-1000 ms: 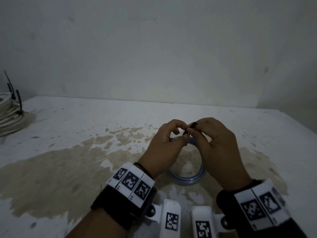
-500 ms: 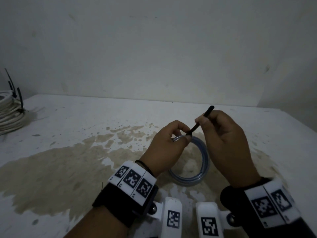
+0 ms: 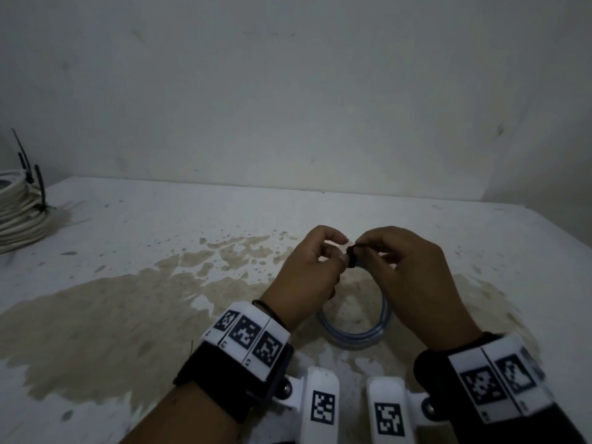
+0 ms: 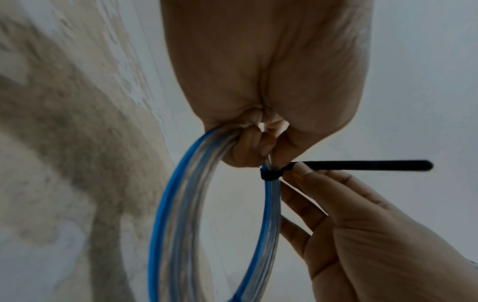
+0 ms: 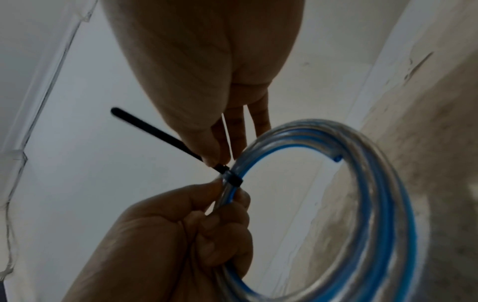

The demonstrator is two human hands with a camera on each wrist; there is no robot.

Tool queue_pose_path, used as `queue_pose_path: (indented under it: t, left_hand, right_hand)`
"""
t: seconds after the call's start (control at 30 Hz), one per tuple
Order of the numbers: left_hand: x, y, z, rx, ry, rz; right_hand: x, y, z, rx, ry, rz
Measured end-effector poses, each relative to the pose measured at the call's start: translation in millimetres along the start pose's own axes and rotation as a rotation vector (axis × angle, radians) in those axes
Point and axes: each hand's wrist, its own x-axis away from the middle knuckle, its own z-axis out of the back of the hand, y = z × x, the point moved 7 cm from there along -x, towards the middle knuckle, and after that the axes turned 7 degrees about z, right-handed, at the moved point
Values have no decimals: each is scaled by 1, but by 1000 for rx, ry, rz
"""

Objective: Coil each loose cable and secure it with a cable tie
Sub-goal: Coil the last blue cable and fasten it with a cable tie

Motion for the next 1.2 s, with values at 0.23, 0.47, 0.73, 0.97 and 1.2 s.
queue_pose_path:
  t: [0.23,0.47,0.73,0.97,1.2]
  left_hand:
    - [-1,-1,-1,-30,28,-17]
    - [0,-2,-6,-79,-24,-21]
    - [1,6,-10,-234,9,-163]
    - [2,7,1,14,11,-59]
    - [13,14,15,107,-6,46]
  right_hand:
    - [2,4,3,116,54,25]
    - [2,7,-2,107,-29,-39]
    - [3,-1,6,112,125,3]
    - [-2,6,5,-28,-34,-195]
    - [5,15,-3,-240,-221,-438]
